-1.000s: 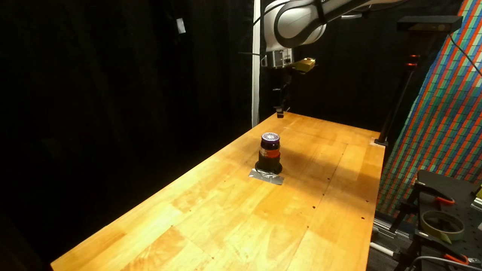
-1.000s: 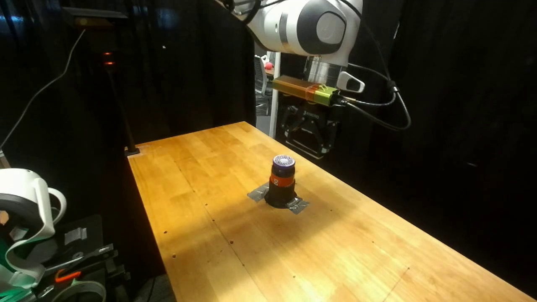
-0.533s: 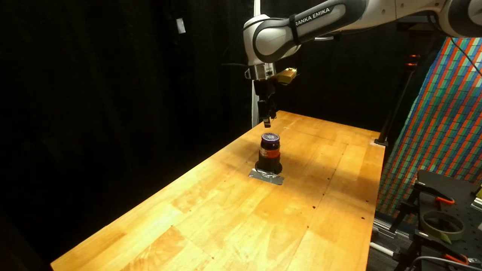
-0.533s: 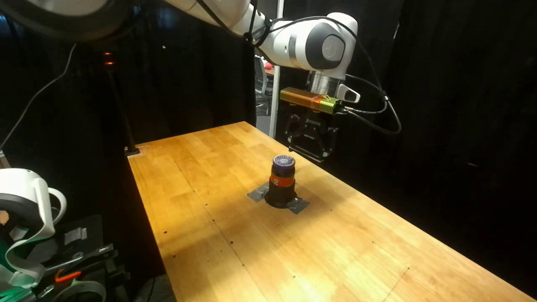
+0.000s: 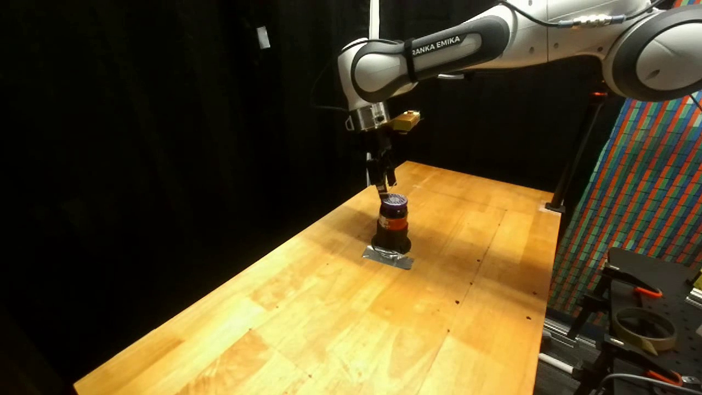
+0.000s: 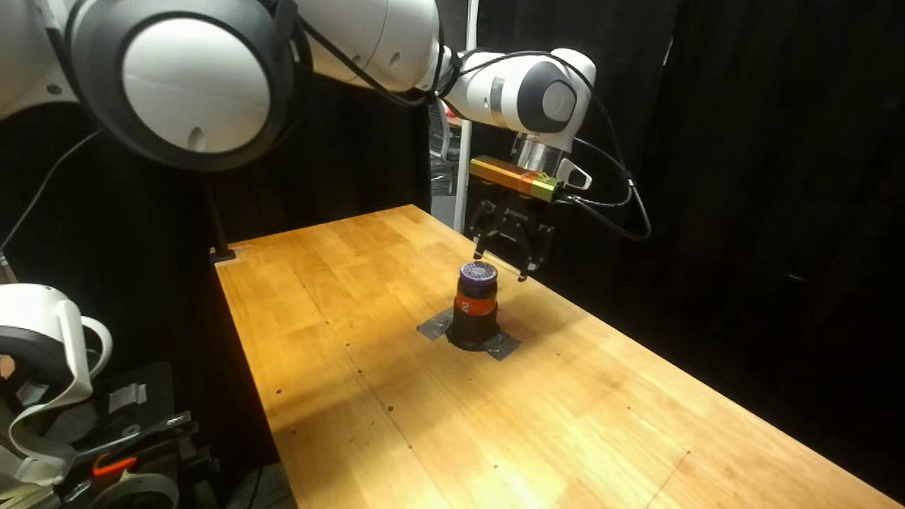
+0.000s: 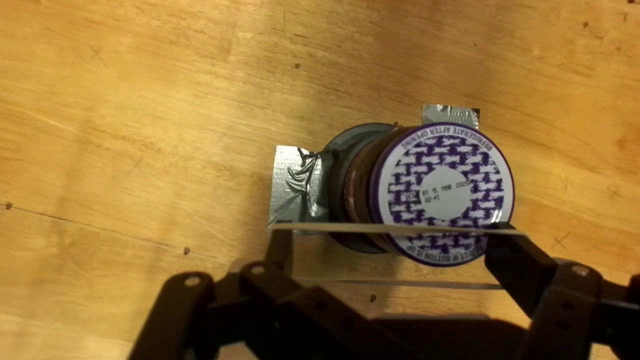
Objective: Put the rubber band around the base of the cup
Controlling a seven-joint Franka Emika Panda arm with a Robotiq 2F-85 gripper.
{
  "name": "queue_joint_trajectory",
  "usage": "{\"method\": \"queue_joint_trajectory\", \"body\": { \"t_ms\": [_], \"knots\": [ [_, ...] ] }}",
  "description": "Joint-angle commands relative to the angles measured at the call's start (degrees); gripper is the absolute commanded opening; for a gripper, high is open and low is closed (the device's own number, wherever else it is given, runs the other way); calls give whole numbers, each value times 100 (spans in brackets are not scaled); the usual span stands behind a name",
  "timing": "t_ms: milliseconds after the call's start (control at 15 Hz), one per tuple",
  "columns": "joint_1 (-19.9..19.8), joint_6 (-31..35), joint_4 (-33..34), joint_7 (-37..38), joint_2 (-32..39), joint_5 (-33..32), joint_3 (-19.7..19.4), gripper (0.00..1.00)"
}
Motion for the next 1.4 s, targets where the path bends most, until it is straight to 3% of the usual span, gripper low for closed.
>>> {"method": "queue_joint_trajectory", "body": {
  "t_ms": [0,467,1333],
  "knots": [
    [74,-348,849,-59,503,49,78,100],
    [70,-649,895,-55,618,50,62,100],
    [-165,-776,267,-43,317,353,94,100]
  ]
}}
